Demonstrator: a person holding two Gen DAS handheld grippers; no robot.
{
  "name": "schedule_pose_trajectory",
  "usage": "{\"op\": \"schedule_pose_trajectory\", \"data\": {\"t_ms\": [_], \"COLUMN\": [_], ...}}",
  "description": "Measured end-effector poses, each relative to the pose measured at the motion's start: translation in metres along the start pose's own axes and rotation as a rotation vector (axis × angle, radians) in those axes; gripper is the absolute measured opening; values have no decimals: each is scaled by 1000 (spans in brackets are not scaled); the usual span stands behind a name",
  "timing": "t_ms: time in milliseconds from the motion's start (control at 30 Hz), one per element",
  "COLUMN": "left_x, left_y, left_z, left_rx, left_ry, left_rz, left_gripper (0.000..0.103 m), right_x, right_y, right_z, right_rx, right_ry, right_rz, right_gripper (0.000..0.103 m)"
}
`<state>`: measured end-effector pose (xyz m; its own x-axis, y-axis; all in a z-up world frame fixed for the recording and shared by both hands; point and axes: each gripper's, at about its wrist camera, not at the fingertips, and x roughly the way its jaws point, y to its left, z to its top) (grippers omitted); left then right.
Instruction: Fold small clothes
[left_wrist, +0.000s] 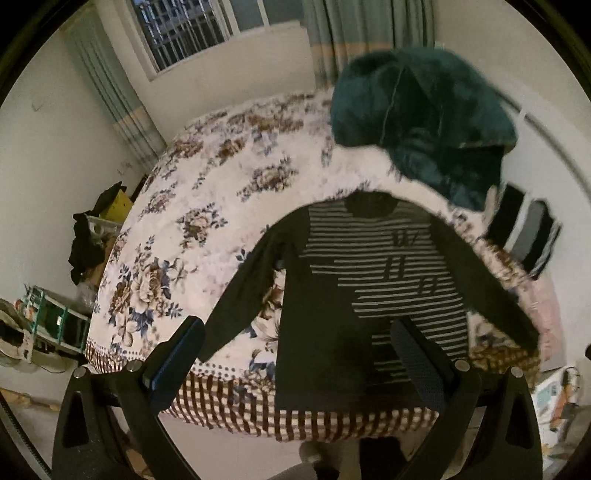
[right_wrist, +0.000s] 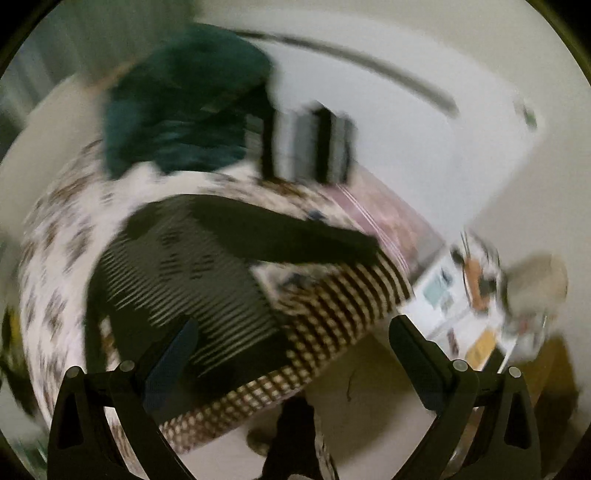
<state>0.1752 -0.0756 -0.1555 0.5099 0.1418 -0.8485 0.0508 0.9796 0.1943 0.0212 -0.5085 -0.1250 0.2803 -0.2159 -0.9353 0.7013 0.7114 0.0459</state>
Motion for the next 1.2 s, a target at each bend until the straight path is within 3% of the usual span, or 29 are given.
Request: {"op": "schedule_pose_trajectory", "data": {"t_ms": [133, 267, 400, 467, 500, 533, 567, 633, 833, 867, 900, 1033, 1200], "left_x": [72, 159, 245, 277, 290, 300, 310, 325, 369, 372, 375, 377, 371], "left_y": [-43, -73, -97, -103, -104, -111, -112, -115, -131, -132, -130, -118, -74], "left_z": [13, 12, -14, -27, -34, -35, -40, -41, -35, -35, -35, -32, -25], "left_rx": [32, -19, -49, -61, -71, -76, -80, -88, -106, -106, -105, -108, -146], "left_ry": [67, 163, 332, 406, 432, 446, 456, 462, 449, 445, 439, 402, 358], "left_rz": [60, -32, -8, 25, 30, 36, 44, 43, 17, 10, -3, -26, -16], "left_gripper": [103, 103, 103, 103, 103, 103, 103, 103, 103, 103, 103, 103, 103], "right_x": [151, 290, 392, 432, 441, 451, 457, 463, 477, 478, 478, 464, 403], "right_y": [-79, -149, -187, -198, -201, -206, -208, -209, -190, -185, -179, -132, -29], "right_z": [25, 27, 9, -2, -6, -10, -12, -11, 5, 10, 19, 45, 99], "right_rx": [243, 548, 802, 930, 973, 1022, 1056, 1081, 1025, 1007, 975, 838, 560], "right_ry": [144, 274, 281, 246, 224, 182, 142, 85, 12, 1, -9, -47, -135], "right_rz": [-40, -28, 19, 65, 88, 104, 91, 71, 55, 45, 20, -34, 39], "right_gripper": [103, 103, 96, 85, 78, 61, 51, 43, 39, 20, 12, 9, 8]}}
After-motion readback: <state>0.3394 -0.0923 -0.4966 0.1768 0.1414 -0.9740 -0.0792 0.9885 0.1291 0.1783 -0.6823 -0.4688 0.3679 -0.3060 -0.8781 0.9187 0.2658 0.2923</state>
